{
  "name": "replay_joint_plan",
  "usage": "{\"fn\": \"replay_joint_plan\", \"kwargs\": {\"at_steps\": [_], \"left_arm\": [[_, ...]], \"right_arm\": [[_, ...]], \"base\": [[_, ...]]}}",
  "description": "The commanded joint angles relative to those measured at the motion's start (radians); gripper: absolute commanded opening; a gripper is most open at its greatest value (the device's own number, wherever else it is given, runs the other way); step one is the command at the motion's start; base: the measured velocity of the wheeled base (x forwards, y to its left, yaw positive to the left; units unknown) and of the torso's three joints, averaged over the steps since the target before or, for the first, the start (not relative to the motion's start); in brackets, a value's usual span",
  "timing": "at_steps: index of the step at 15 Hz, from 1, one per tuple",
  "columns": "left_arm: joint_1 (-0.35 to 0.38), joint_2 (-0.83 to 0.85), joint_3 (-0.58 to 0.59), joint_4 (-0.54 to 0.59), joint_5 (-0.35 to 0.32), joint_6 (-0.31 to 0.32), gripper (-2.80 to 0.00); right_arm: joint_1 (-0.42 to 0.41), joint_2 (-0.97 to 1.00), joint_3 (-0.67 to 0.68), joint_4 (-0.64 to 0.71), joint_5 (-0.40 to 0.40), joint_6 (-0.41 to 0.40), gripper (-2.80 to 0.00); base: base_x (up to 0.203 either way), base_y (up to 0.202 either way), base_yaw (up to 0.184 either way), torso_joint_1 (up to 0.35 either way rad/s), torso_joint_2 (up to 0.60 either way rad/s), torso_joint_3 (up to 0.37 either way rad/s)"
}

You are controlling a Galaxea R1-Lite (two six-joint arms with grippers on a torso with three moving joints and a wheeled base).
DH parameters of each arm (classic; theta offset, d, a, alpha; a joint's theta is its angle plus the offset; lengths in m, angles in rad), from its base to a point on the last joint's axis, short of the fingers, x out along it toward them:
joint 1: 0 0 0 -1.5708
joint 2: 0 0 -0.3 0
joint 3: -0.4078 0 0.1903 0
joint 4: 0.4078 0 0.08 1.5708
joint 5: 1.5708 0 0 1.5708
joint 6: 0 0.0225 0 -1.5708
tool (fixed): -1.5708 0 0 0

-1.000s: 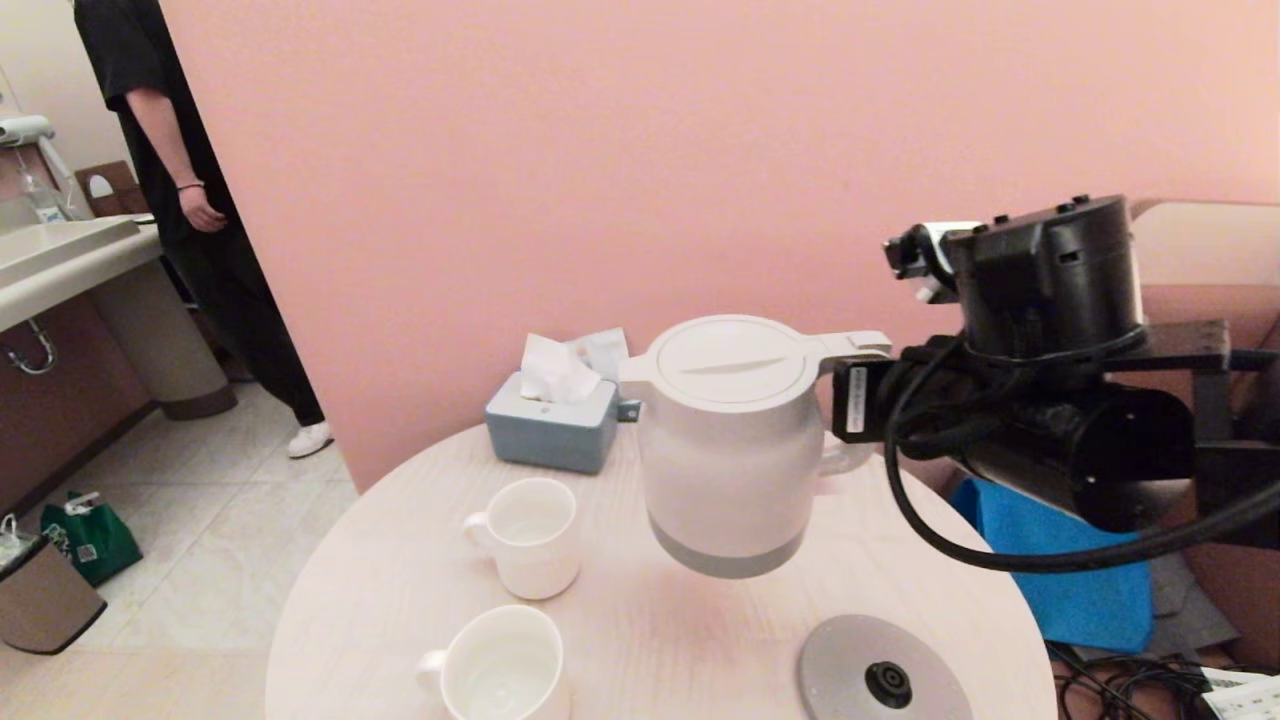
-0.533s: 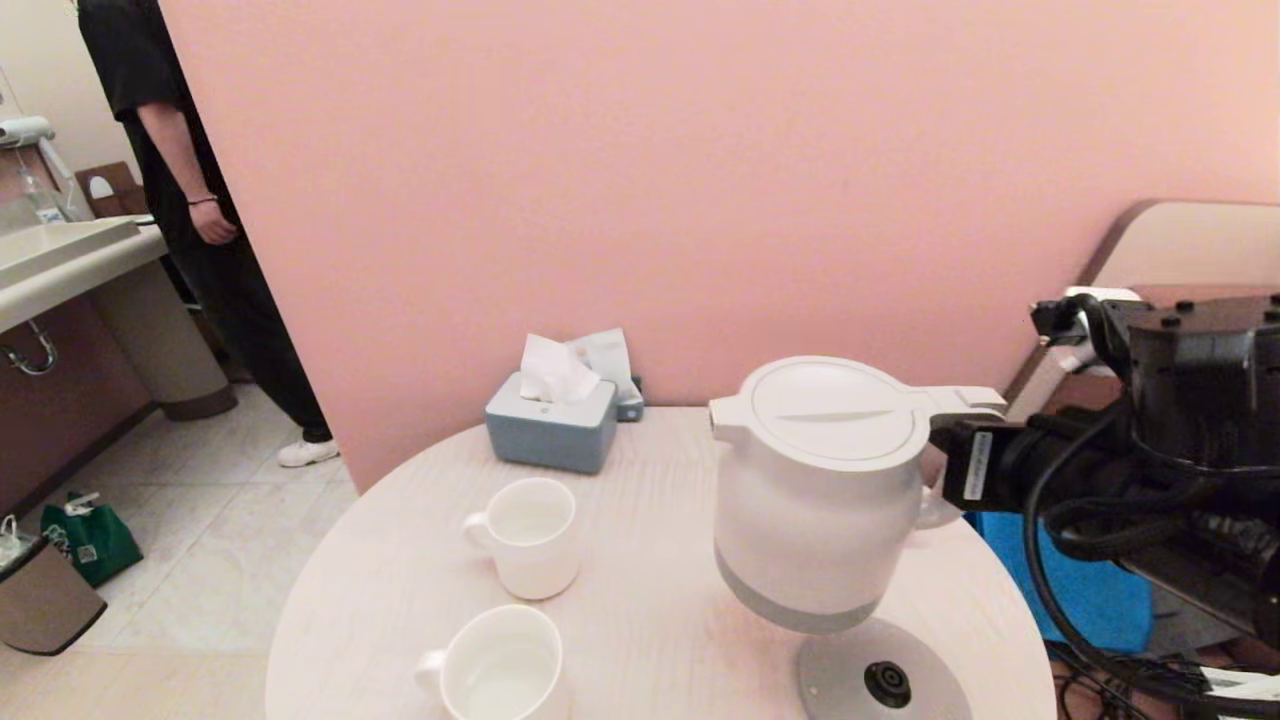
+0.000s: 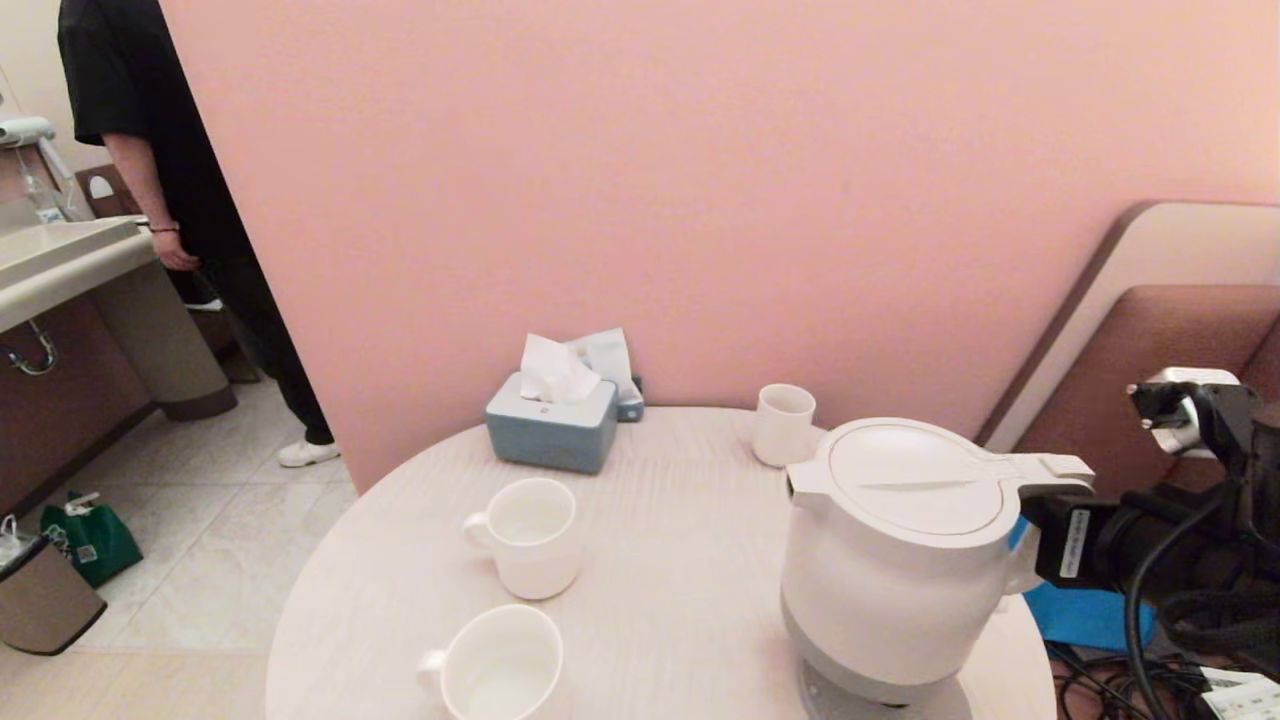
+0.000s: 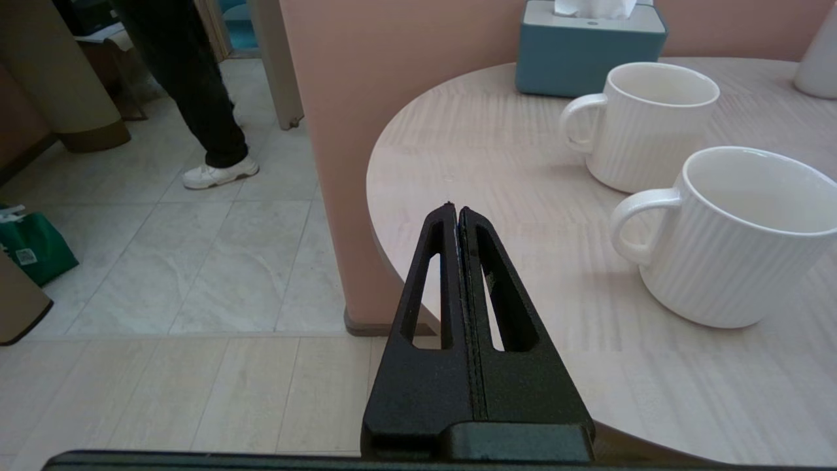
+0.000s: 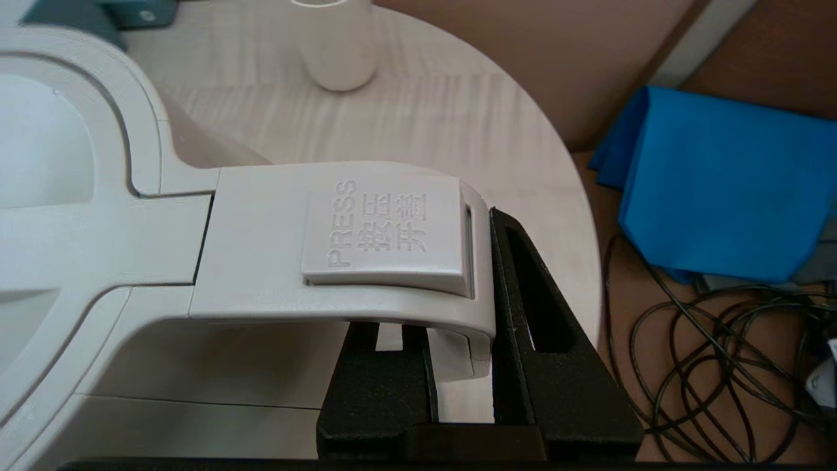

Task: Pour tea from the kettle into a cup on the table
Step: Put down the kettle on the table

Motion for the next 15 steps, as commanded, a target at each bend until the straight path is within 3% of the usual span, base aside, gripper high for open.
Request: {"fn": "replay_joint_plan", "kwargs": {"at_steps": [1, 7, 11, 15], "left_arm": [[0.000, 0.000, 0.000, 0.000, 0.000, 0.000, -2.80], [0.000, 0.000, 0.000, 0.000, 0.000, 0.000, -2.80], [0.000, 0.000, 0.000, 0.000, 0.000, 0.000, -2.80], [0.000, 0.000, 0.000, 0.000, 0.000, 0.000, -2.80]], "right_arm": [[-0.008, -0.011, 0.073, -0.025, 0.013, -0.003, -2.80], [-0.022, 0.019, 0.157, -0.133, 0.107, -0.031, -2.80], [-0.118, 0.075, 0.221, -0.289, 0.108, -0.094, -2.80], [-0.156, 0.095, 0.259, -0.334, 0.125, -0.098, -2.80]], "base": [[0.000, 0.000, 0.000, 0.000, 0.00, 0.000], [0.000, 0.000, 0.000, 0.000, 0.00, 0.000], [0.000, 0.000, 0.000, 0.000, 0.00, 0.000], [0.000, 0.000, 0.000, 0.000, 0.00, 0.000]]}}
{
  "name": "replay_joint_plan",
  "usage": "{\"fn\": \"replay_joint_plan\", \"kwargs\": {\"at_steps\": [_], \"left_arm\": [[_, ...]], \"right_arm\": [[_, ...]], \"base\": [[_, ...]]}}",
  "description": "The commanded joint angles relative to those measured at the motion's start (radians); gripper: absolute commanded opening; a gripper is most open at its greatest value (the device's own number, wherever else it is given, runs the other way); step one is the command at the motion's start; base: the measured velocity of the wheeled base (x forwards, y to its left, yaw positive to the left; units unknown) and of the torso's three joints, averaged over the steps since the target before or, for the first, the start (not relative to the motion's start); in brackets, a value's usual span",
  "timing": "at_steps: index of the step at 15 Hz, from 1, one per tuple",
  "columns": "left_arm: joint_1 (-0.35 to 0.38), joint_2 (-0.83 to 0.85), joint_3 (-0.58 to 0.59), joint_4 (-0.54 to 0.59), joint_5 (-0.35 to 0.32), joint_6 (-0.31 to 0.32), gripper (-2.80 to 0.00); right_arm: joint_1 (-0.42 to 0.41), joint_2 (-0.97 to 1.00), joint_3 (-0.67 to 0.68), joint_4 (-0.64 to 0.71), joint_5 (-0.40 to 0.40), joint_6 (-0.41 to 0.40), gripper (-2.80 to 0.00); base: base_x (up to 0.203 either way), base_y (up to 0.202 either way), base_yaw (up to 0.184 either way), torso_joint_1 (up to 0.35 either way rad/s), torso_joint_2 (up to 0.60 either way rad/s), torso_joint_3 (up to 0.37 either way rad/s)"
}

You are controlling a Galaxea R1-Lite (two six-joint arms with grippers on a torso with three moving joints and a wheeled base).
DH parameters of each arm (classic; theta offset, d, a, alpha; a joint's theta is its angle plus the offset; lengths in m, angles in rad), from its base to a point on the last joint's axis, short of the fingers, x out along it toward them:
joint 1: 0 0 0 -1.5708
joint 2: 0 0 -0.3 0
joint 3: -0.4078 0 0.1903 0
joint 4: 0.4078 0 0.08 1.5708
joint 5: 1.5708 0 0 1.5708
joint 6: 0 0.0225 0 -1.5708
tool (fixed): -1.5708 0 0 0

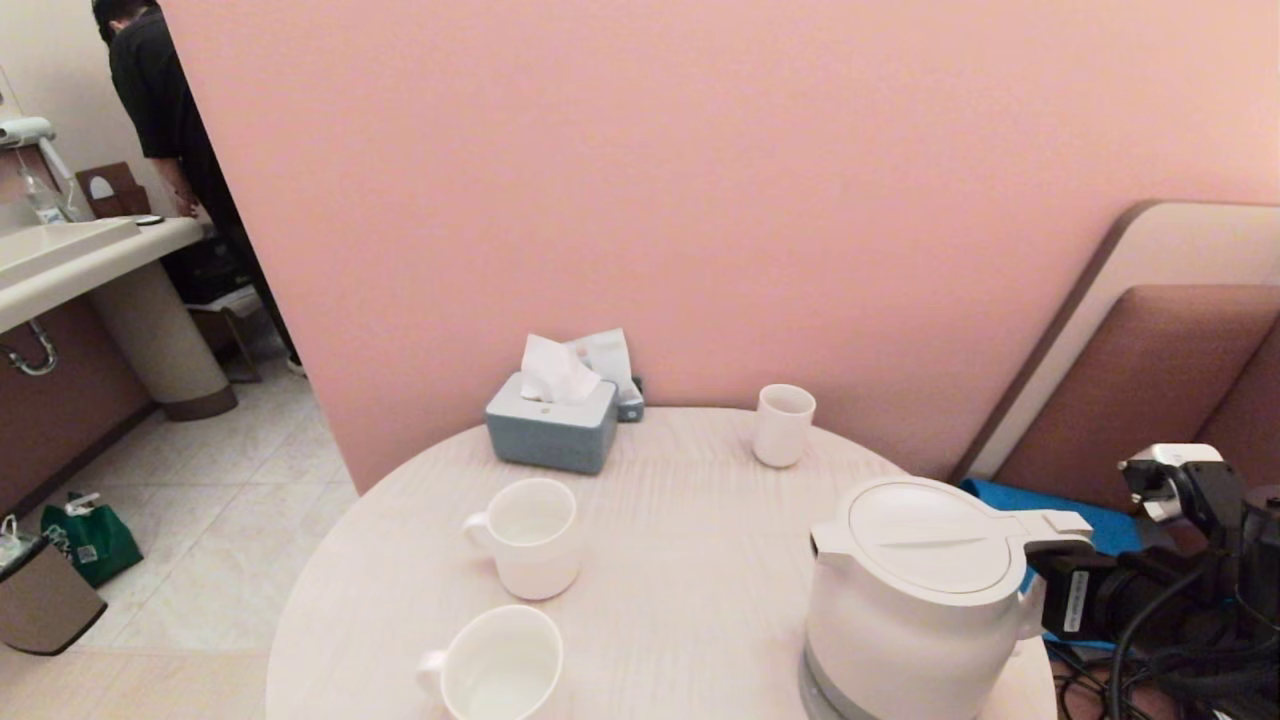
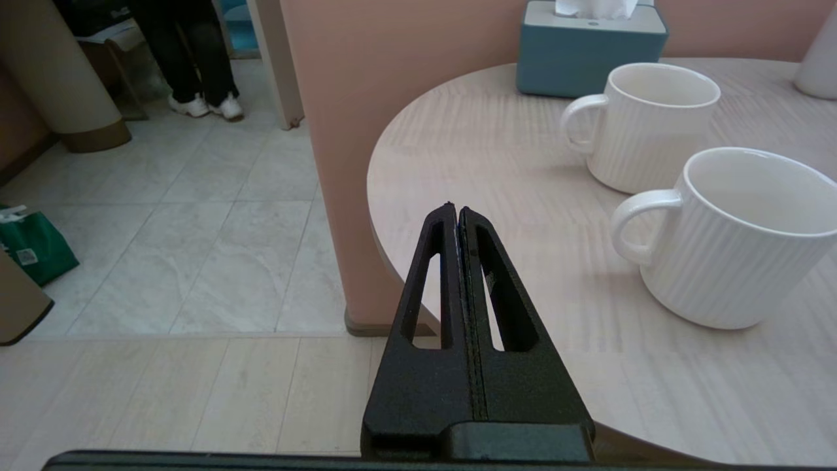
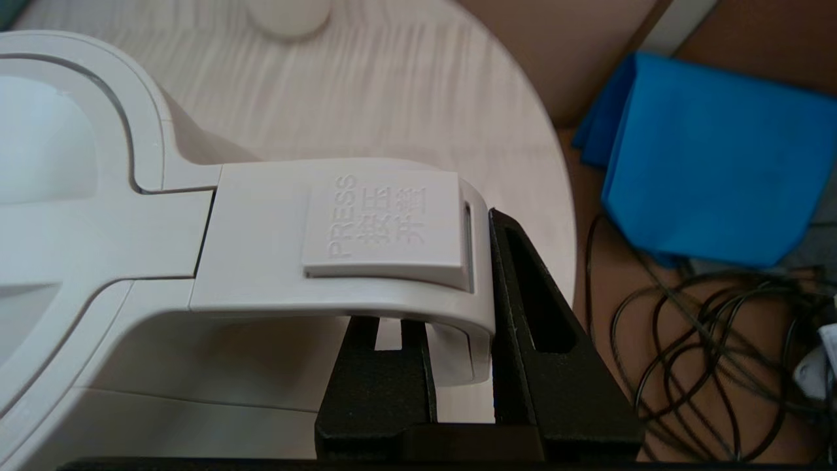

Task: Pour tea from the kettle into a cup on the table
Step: Put down the kettle on the table

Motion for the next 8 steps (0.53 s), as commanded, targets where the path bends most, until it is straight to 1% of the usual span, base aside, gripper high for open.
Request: {"fn": "replay_joint_plan", "kwargs": {"at_steps": [1, 8], "left_arm": [[0.000, 0.001, 0.000, 0.000, 0.000, 0.000, -2.80], [0.000, 0.000, 0.000, 0.000, 0.000, 0.000, -2.80]], "right_arm": [[-0.006, 0.014, 0.023, -0.003, -0.002, -0.001, -2.80], [-0.006, -0.004, 0.065, -0.004, 0.000, 0.000, -2.80]], "base": [[0.000, 0.000, 0.000, 0.000, 0.00, 0.000], [0.000, 0.000, 0.000, 0.000, 0.00, 0.000]]}}
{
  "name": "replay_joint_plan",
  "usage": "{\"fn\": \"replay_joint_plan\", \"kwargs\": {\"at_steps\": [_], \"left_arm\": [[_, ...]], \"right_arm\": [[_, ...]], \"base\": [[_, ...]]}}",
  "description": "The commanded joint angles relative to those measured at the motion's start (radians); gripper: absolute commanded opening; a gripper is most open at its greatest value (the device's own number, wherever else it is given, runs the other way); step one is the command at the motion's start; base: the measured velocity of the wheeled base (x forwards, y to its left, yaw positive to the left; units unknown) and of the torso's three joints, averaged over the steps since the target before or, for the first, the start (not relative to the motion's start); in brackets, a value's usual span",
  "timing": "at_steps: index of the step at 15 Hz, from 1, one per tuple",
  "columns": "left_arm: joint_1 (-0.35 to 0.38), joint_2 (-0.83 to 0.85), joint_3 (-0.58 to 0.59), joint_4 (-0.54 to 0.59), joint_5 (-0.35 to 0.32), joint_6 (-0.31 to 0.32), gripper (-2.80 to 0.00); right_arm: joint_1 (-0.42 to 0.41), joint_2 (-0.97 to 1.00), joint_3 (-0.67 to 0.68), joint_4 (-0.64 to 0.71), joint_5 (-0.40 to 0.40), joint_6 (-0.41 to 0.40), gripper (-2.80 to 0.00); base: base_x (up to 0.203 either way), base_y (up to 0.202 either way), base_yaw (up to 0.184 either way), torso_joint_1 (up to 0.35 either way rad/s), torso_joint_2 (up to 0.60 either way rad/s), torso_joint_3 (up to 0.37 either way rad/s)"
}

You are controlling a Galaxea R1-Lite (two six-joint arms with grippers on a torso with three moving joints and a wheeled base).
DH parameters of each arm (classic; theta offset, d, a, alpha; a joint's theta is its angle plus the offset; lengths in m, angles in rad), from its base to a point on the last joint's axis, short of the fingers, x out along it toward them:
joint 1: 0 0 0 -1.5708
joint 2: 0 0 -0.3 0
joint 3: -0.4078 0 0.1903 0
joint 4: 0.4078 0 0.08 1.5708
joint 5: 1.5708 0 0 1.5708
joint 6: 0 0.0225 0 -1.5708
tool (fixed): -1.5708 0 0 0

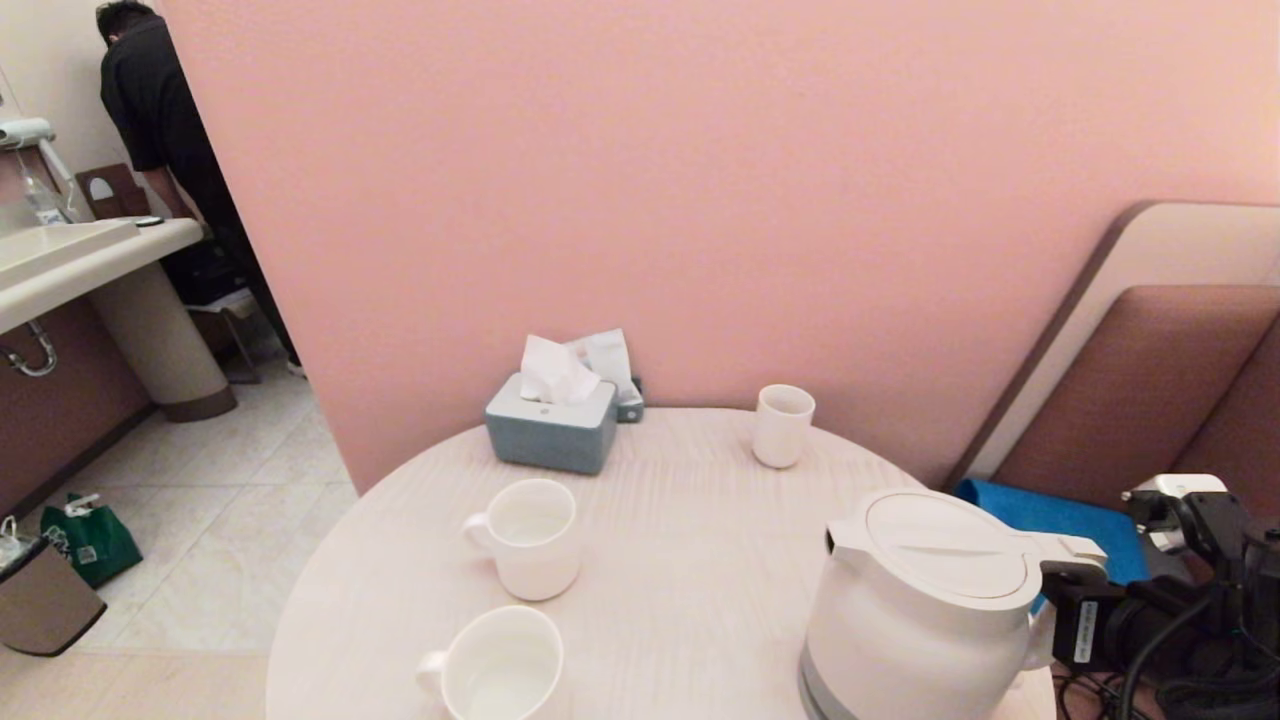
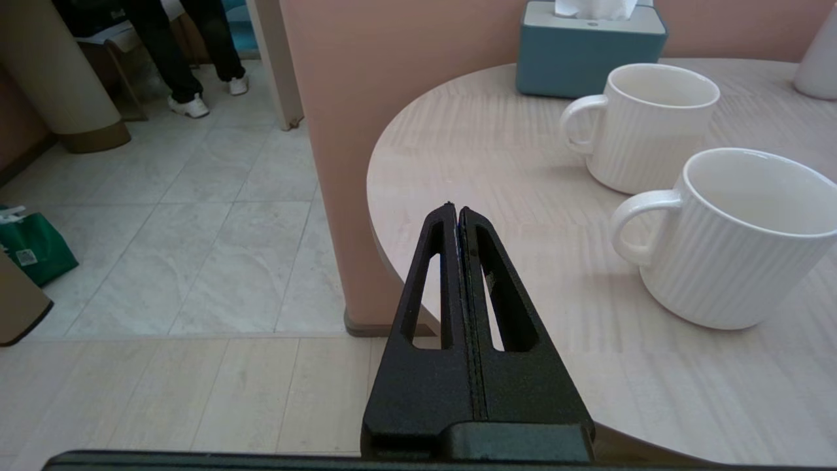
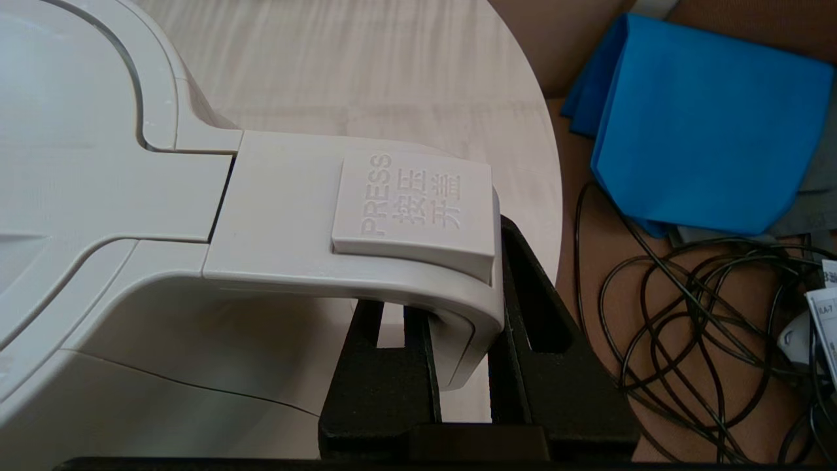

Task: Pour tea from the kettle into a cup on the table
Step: Put down the kettle on the table

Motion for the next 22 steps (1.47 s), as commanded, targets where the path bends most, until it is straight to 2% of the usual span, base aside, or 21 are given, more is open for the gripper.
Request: {"fn": "replay_joint_plan", "kwargs": {"at_steps": [1, 11, 22], "left_arm": [[0.000, 0.000, 0.000, 0.000, 0.000, 0.000, -2.80], [0.000, 0.001, 0.000, 0.000, 0.000, 0.000, -2.80], [0.000, 0.001, 0.000, 0.000, 0.000, 0.000, -2.80]], "right_arm": [[0.001, -0.011, 0.009, 0.001, -0.001, 0.000, -2.80], [0.042, -0.036, 0.074, 0.000, 0.005, 0.002, -2.80], [0.044, -0.021, 0.096, 0.001, 0.013, 0.008, -2.80]], "base": [[0.000, 0.000, 0.000, 0.000, 0.00, 0.000], [0.000, 0.000, 0.000, 0.000, 0.00, 0.000], [0.000, 0.000, 0.000, 0.000, 0.00, 0.000]]}}
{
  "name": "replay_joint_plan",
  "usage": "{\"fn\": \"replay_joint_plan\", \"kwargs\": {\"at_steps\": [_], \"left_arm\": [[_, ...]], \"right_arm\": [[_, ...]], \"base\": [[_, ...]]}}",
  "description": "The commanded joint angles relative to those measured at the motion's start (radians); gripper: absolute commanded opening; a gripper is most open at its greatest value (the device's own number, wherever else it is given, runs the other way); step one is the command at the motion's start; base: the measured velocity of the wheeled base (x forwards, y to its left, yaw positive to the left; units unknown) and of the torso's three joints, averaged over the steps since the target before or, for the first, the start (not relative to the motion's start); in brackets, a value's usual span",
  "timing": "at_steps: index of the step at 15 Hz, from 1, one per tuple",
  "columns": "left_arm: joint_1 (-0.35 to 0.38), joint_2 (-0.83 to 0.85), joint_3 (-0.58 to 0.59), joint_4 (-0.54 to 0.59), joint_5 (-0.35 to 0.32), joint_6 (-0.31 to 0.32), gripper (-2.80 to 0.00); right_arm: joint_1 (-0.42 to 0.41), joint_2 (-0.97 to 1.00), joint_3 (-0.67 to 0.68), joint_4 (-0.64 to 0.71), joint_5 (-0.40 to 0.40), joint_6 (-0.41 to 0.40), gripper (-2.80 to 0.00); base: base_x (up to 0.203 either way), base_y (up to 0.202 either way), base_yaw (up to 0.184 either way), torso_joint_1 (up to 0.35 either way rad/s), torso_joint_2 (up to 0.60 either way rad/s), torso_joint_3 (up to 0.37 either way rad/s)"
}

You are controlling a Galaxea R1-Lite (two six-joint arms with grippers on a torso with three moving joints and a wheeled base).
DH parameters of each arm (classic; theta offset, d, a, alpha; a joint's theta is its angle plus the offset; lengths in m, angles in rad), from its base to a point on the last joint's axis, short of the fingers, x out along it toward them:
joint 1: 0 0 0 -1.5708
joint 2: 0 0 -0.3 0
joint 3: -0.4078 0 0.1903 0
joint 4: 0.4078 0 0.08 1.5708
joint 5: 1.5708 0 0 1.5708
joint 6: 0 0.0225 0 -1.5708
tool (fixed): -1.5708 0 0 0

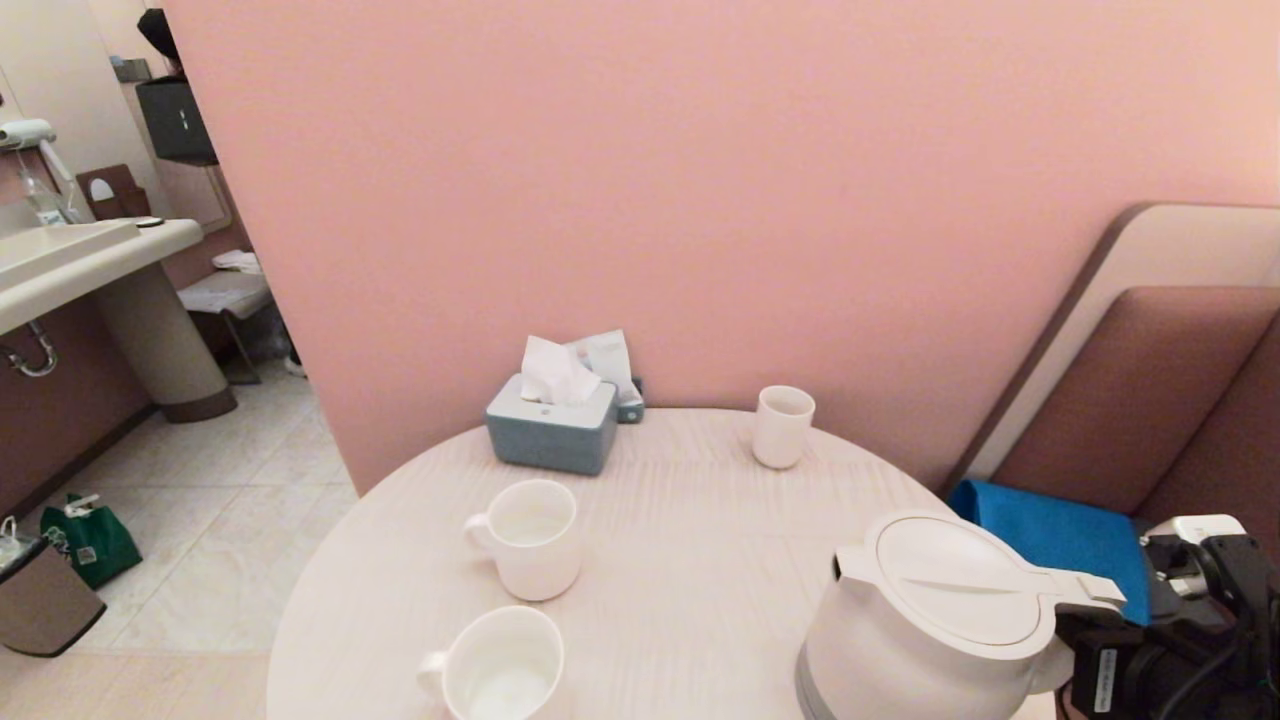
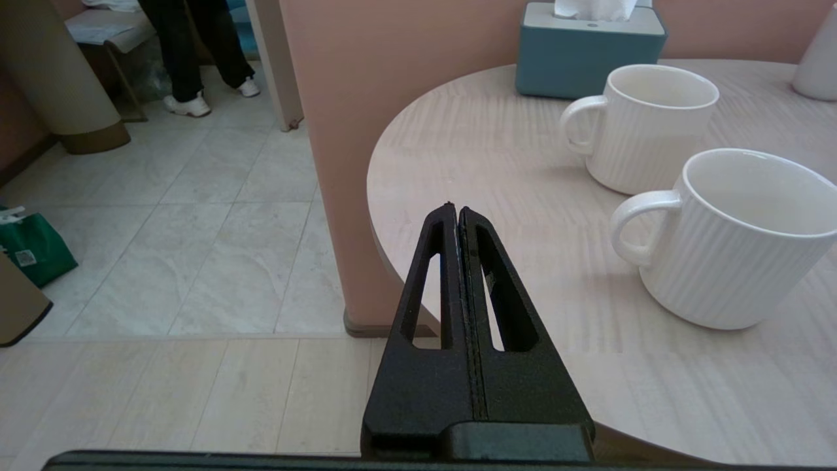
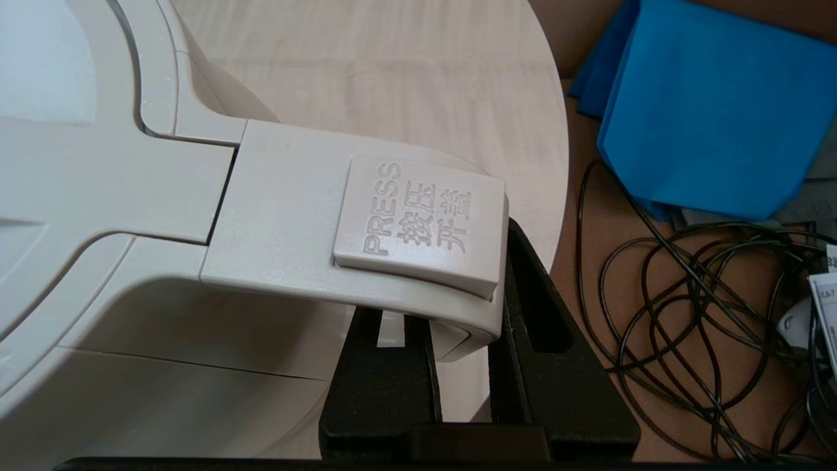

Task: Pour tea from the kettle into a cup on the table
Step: Put down the kettle on the table

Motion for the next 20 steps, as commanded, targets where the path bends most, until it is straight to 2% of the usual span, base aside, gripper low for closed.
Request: {"fn": "replay_joint_plan", "kwargs": {"at_steps": [1, 5, 6, 12, 15, 20], "left_arm": [[0.000, 0.000, 0.000, 0.000, 0.000, 0.000, -2.80], [0.000, 0.000, 0.000, 0.000, 0.000, 0.000, -2.80], [0.000, 0.000, 0.000, 0.000, 0.000, 0.000, -2.80], [0.000, 0.000, 0.000, 0.000, 0.000, 0.000, -2.80], [0.000, 0.000, 0.000, 0.000, 0.000, 0.000, -2.80], [0.000, 0.000, 0.000, 0.000, 0.000, 0.000, -2.80]], "right_arm": [[0.001, 0.016, -0.003, -0.001, 0.001, 0.001, -2.80], [0.002, 0.026, -0.004, -0.001, 0.001, -0.002, -2.80], [0.002, 0.027, -0.006, -0.001, 0.003, 0.000, 0.00], [0.002, 0.010, -0.004, -0.001, 0.006, -0.006, 0.00], [0.003, -0.064, 0.000, 0.010, 0.004, -0.022, 0.00], [0.003, -0.169, -0.010, 0.128, 0.015, -0.071, 0.00]], "base": [[0.000, 0.000, 0.000, 0.000, 0.00, 0.000], [0.000, 0.000, 0.000, 0.000, 0.00, 0.000], [0.000, 0.000, 0.000, 0.000, 0.00, 0.000], [0.000, 0.000, 0.000, 0.000, 0.00, 0.000], [0.000, 0.000, 0.000, 0.000, 0.00, 0.000], [0.000, 0.000, 0.000, 0.000, 0.00, 0.000]]}}
